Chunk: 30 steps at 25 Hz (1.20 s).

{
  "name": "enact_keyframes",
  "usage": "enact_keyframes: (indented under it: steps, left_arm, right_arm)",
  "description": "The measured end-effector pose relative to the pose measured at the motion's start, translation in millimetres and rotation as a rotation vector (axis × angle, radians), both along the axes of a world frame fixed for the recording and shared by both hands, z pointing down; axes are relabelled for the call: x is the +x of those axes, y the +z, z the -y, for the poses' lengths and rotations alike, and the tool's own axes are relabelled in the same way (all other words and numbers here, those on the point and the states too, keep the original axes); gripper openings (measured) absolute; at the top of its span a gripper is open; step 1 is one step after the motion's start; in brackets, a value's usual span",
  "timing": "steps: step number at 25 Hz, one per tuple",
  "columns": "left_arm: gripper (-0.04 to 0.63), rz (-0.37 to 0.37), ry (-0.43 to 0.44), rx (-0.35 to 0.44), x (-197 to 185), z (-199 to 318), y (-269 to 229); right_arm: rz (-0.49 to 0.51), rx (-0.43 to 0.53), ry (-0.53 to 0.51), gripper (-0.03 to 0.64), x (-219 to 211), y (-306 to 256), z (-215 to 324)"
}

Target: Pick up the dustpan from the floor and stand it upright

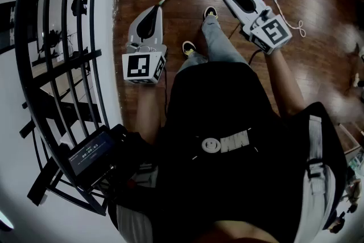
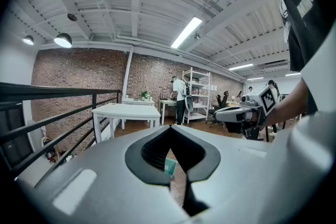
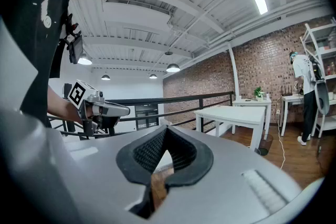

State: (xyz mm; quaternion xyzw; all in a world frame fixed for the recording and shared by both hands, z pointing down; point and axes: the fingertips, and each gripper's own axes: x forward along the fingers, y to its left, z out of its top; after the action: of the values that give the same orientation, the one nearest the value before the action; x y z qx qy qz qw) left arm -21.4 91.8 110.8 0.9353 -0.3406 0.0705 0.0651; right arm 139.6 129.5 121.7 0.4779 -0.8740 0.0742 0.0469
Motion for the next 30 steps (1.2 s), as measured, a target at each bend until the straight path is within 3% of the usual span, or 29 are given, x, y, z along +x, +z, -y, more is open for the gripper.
enact_keyframes:
  steps: [4, 8, 16, 24, 27, 30]
  left_arm:
    - [0.014, 0.007, -0.001, 0.002, 2.0, 0.5, -0.2]
    - [0.014, 0.072, -0.006, -0.034, 2.7, -3.1, 16.7]
    - [0.014, 0.112, -0.071, -0.065, 27.6, 37.6, 16.0]
    - [0.014, 0.137, -0.159, -0.085, -25.2, 76.5, 37.6]
    - [0.014, 0.092, -0.192, -0.152, -49.4, 85.2, 85.6]
    - [0.014, 0.097, -0.2, -0.304, -72.9, 77.4, 192.0]
  right_arm:
    - [0.018, 0.002, -0.01, 0.002, 3.8, 3.4, 7.7]
    - [0.048, -0.034, -0.034, 0.003, -1.5, 31.9, 12.2]
    - [0.024, -0.06, -0.28, 0.002, -25.6, 56.6, 62.0]
    - [-0.172, -0.046, -0.565, 0.003, -120.3, 61.4, 98.2]
    - [-0.269, -0.201, -0.615, 0.003, -145.2, 144.4, 107.0]
    - [-0.31, -0.523, -0.623, 0.003, -159.8, 292.0, 90.5]
